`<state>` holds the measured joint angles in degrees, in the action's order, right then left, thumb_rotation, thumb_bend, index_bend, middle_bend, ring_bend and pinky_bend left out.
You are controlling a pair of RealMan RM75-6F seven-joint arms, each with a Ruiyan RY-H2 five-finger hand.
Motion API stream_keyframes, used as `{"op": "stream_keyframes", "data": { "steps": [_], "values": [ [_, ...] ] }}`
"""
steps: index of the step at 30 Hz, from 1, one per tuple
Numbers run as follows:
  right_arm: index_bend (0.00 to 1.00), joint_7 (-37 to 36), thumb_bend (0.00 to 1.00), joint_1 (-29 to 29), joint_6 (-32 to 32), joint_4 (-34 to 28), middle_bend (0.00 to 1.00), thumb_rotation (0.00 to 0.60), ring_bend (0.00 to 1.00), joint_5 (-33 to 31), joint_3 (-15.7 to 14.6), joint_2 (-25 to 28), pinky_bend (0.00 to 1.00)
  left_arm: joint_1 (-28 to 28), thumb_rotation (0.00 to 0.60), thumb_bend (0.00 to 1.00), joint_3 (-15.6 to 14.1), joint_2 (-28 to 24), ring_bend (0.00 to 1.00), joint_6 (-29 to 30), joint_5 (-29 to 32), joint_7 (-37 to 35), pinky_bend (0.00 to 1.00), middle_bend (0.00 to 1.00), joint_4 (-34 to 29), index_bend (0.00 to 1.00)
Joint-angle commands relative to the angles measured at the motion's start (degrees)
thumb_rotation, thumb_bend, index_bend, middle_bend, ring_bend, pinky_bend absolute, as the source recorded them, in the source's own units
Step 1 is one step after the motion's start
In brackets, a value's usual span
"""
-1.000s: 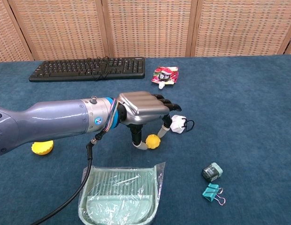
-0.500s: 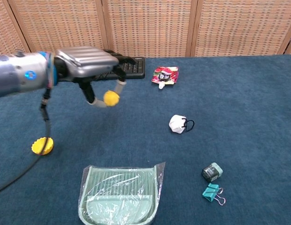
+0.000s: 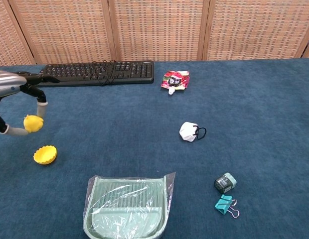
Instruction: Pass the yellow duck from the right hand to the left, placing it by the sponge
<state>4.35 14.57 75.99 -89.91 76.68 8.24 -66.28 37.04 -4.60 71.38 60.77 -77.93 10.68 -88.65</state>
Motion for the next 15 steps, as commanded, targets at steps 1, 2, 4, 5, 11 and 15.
{"op": "stream_keyframes", "data": {
  "steps": [1, 2, 4, 5, 11, 15],
  "values": [
    [0.01, 0.4, 0.0, 0.1, -0.1, -0.1, 0.0, 0.6, 0.0, 0.3, -0.2, -0.2, 0.0, -1.7, 0.6, 0.32, -1.4, 1.5, 0.0, -0.7, -1.5, -3.3, 0.0, 0.0, 3.5, 0.59],
    [0.01, 0.4, 0.0, 0.1, -0.1, -0.1, 0.0, 0.6, 0.0, 0.4, -0.2, -0.2, 0.0, -1.9, 0.6, 0.32, -1.3, 2.1, 0.0, -0.5, -2.2, -3.5, 0.0, 0.0, 4.4, 0.59],
    [0.01, 0.2, 0.0, 0.0, 0.1, -0.1, 0.0, 0.6, 0.0, 0.3, -0.1, -0.1, 0.0, -2.2, 0.6, 0.32, -1.1, 3.2, 0.0, -0.3, -3.0, -2.7, 0.0, 0.0, 5.3, 0.59],
    [0.01, 0.0, 0.0, -0.1, 0.2, -0.1, 0.0, 0.6, 0.0, 0.3, 0.0, 0.0, 0.0, -2.3, 0.6, 0.32, -1.0, 3.5, 0.0, -0.4, -3.0, -2.3, 0.0, 0.0, 5.3, 0.59],
    [0.01, -1.0, 0.0, -0.3, 0.4, 0.0, 0.0, 0.6, 0.0, 0.4, 0.1, 0.4, 0.0, -2.4, 0.6, 0.32, -0.4, 4.9, 0.0, -2.1, -2.7, -0.6, 0.0, 0.0, 5.7, 0.59],
    [0.01, -1.4, 0.0, -0.4, 0.4, -0.1, 0.0, 0.6, 0.0, 0.6, 0.2, 0.6, 0.0, -2.5, 0.6, 0.32, 0.2, 5.7, 0.0, -3.0, -2.1, 0.1, 0.0, 0.0, 6.0, 0.59]
  ]
}}
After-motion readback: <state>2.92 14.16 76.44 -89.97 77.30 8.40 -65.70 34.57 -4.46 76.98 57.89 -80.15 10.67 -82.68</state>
